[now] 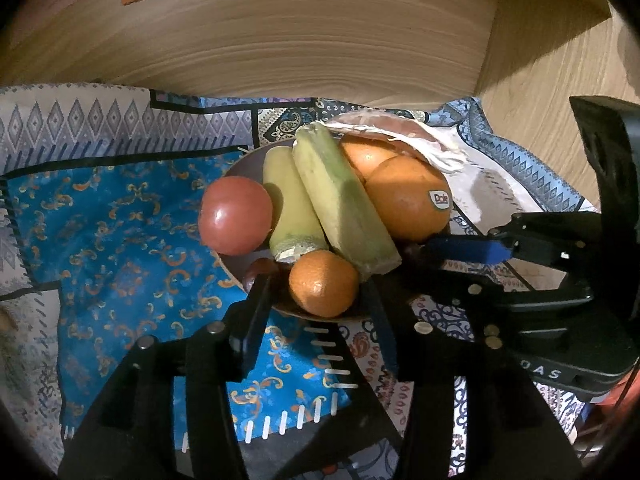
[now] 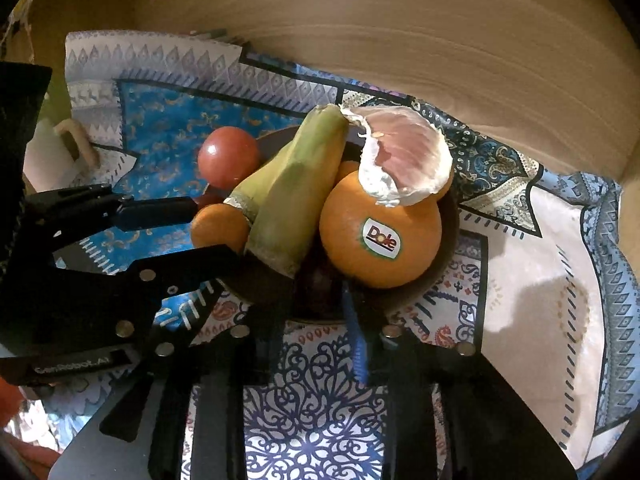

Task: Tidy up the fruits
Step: 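Grasp the small tangerine with the left tool while the right tool grasps the dark date, then place the tangerine and date on the plate and open both tools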

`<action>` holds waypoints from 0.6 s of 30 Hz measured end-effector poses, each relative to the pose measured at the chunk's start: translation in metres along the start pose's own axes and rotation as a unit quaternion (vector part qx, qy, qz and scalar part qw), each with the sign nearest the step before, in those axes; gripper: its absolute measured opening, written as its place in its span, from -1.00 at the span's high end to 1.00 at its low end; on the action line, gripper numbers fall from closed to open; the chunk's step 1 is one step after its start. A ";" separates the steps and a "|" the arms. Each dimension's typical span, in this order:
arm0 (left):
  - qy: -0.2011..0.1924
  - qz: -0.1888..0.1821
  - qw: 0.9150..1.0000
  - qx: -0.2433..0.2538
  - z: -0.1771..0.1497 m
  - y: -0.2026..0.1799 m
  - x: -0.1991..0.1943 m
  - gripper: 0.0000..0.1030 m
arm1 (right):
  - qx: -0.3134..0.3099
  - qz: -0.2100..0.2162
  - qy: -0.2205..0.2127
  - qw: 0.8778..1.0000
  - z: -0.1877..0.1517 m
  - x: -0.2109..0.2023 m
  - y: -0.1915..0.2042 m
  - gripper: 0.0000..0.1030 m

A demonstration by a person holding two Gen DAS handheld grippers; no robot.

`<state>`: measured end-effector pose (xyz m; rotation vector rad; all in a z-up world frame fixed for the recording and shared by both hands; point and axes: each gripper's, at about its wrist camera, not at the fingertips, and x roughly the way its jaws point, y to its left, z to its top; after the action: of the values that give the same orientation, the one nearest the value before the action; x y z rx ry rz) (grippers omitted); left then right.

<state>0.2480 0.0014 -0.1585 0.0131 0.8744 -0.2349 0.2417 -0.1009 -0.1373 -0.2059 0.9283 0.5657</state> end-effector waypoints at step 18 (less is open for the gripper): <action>-0.197 0.071 0.977 -0.028 -0.001 -0.006 -0.154 0.05 | 0.028 -0.033 -0.201 0.979 -0.001 -0.151 0.009 0.45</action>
<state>0.1507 0.0267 -0.0414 -0.0220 0.4816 -0.0741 0.1652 -0.1495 -0.0156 -0.0666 0.5416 0.4948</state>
